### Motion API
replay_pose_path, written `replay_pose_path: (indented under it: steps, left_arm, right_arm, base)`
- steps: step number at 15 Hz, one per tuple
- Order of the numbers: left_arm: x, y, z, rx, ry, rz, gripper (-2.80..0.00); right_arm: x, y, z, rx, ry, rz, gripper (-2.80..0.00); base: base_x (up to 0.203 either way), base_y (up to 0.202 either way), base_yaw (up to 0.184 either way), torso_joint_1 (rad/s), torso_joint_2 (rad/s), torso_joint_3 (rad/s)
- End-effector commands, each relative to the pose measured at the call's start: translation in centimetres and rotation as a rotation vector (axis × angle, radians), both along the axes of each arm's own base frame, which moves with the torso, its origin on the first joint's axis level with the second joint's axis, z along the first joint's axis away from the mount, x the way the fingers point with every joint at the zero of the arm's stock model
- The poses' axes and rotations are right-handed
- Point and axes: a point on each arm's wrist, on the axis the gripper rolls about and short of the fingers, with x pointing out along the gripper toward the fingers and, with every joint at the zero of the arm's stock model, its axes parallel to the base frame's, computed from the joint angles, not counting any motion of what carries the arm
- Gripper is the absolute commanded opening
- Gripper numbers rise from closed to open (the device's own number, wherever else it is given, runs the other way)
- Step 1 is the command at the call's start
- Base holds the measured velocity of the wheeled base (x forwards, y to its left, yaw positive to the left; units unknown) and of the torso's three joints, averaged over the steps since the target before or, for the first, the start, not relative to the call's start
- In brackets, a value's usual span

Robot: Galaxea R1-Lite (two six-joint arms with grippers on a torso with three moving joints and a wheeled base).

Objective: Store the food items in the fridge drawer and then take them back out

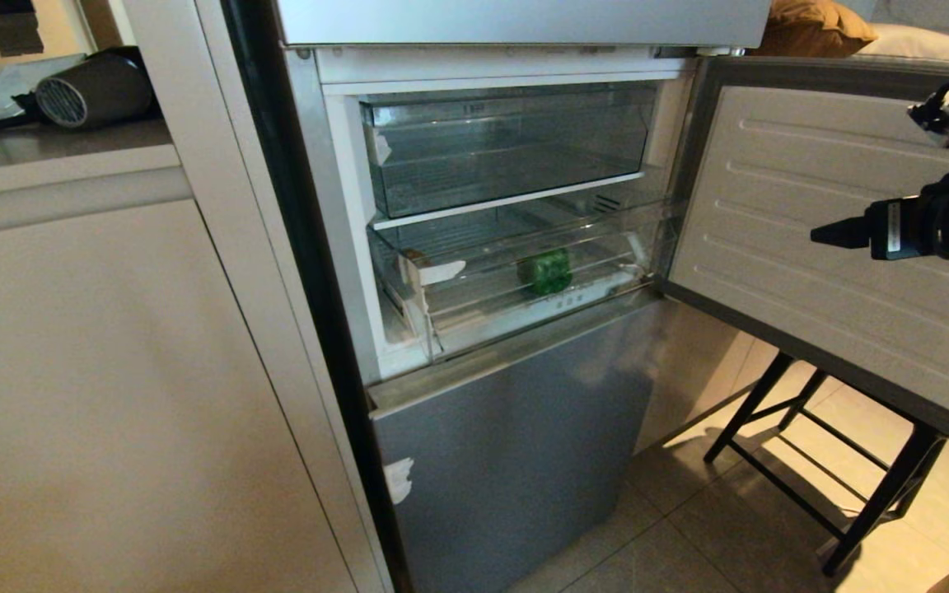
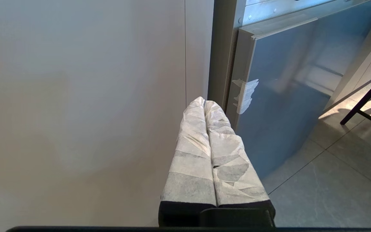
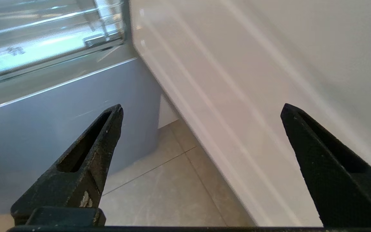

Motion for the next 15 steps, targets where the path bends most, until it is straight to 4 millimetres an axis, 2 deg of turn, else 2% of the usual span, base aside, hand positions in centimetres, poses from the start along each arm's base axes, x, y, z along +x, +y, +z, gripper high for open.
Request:
replay_pose_path:
  steps: [1,5,7,11,15]
  left_arm:
    - [0.1,0.0,-0.3,0.0,0.011,0.0,-2.8]
    - [0.1,0.0,-0.3,0.0,0.011,0.0,-2.8]
    - [0.1,0.0,-0.3,0.0,0.011,-0.001,-2.8]
    - [0.1,0.0,-0.3,-0.001,0.011,0.0,-2.8]
    - [0.1,0.0,-0.3,0.0,0.011,0.0,-2.8]
  right_arm:
    - [0.0,0.6,-0.3,0.002,0.01,0.024,0.0]
    - [0.3,4.3,-0.4,0.006,-0.025,0.146,0.0]
    - [-0.8,4.9,-1.0,0.019,-0.004,0.168,0.0]
    - [-7.4,5.7,-0.5,0.089,-0.042,0.209,0.0]
    - [-15.1,4.7,-1.4,0.177,-0.104,0.204,0.0]
  base:
    - [0.0,0.0,0.0,0.0,0.0,0.0]
    - [0.0,0.0,0.0,0.0,0.0,0.0]
    - [0.0,0.0,0.0,0.0,0.0,0.0]
    - [0.0,0.0,0.0,0.0,0.0,0.0]
    - [0.0,0.0,0.0,0.0,0.0,0.0]
